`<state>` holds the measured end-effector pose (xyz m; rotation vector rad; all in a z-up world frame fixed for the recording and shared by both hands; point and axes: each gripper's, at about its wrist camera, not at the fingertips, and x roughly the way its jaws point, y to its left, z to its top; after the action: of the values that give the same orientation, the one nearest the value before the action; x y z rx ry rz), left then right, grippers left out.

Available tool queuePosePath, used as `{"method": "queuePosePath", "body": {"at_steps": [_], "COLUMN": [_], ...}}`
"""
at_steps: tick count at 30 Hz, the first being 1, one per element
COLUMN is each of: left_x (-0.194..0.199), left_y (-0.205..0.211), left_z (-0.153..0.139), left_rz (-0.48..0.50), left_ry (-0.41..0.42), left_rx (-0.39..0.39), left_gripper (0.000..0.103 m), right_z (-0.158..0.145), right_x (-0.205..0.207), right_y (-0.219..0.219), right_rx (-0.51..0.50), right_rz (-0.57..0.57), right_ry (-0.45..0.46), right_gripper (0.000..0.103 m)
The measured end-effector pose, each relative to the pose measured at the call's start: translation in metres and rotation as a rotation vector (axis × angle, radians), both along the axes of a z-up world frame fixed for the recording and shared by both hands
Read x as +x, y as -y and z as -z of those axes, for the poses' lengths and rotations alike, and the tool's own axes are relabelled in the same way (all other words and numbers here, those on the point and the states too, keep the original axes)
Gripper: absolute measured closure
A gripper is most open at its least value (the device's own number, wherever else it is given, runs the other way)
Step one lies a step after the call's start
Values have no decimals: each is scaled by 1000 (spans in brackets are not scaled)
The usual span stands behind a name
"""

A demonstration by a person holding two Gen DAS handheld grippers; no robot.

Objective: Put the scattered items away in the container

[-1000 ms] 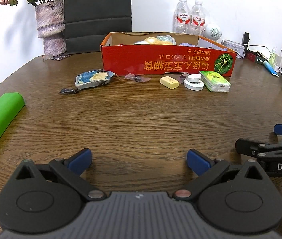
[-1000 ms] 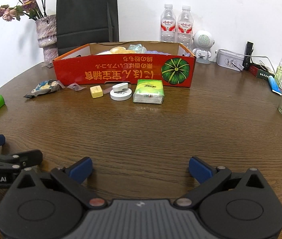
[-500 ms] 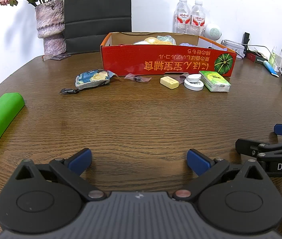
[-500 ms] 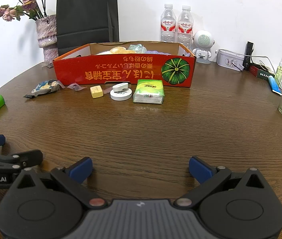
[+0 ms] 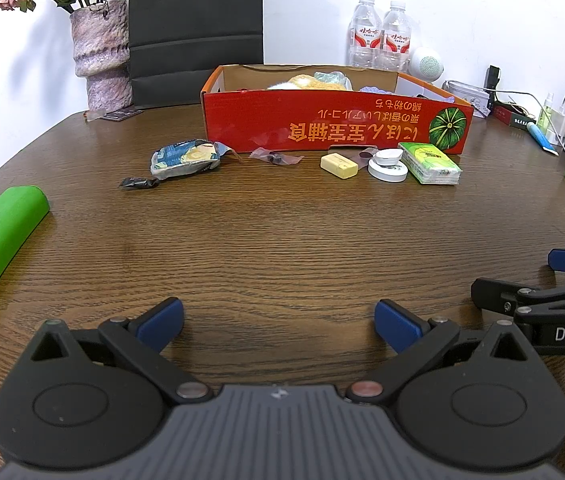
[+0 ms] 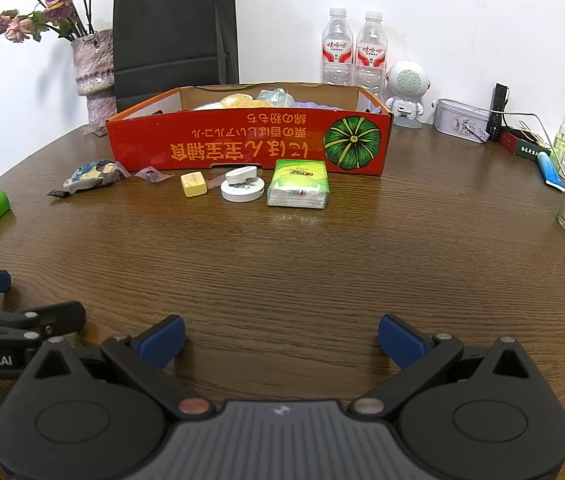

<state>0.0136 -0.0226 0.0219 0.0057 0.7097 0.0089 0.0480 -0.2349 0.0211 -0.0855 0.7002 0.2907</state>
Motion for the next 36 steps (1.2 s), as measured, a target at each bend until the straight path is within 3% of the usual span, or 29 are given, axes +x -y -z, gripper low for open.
{"method": "queuePosePath", "body": {"at_steps": [13,16,18,22,24,27,30,31,35,36], "left_x": [1,10,21,59,79,93,95,97,108,111], "left_y": [0,-1,-3,-12,-16,-31,-54,-60,-81,-83], "left_z": [0,-7,-18,-37,-40,-39,-34,-31,-27,-29], "left_rz": [0,46,78,149,167,126,105,98,47,51], "left_ry": [-1,6,32,88,89,105,127,124,146,160], "left_rx": [-1,-3,11,10,22,32,-47,-57,-44,-46], "left_gripper": [0,0,0,0,0,0,0,0,0,0], "right_z": [1,0,-6,-28,-36,-40,-40,-38,-25,-21], "right_x": [-1,3,13,39,57,84,105,112,135,137], "right_y": [-1,-1,0,3,-2,-21,-40,-46,-56,-55], "right_rx": [1,-4,8,69,85,57,13,-4,-14,-7], "right_rz": [1,-37,-63,-77,-104,-178,-252,-256,-281,-281], "right_ry": [0,-5,-21,24,65,114,164,166,111,98], "right_gripper": [0,0,10,13,21,31,37,38,61,61]}}
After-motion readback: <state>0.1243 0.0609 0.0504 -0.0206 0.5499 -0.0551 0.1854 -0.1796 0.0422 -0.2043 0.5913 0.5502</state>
